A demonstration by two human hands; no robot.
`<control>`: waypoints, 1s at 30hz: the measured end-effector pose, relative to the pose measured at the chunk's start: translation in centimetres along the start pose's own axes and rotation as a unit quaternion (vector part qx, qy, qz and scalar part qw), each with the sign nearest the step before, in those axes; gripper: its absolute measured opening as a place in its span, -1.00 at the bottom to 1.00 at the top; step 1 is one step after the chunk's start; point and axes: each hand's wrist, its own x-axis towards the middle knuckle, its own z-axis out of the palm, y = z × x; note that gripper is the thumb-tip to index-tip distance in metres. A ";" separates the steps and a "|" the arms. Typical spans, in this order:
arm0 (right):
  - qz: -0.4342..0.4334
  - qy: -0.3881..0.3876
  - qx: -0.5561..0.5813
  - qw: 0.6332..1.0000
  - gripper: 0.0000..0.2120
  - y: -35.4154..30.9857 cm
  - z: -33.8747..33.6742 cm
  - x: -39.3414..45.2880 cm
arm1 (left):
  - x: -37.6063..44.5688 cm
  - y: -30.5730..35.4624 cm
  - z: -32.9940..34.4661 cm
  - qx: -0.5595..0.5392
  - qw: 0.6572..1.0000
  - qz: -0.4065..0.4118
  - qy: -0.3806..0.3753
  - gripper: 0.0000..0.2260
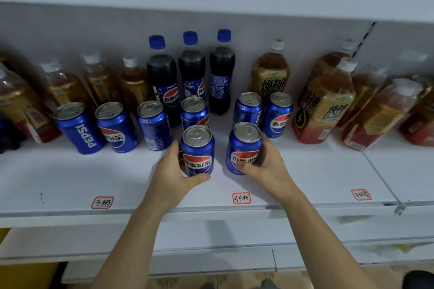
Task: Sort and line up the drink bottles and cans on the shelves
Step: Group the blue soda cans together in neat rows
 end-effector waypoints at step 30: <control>0.003 -0.036 -0.030 0.999 -0.30 0.6 1.0 0.7 | 0.6 0.2 1.2 0.043 0.998 0.013 0.052 -0.27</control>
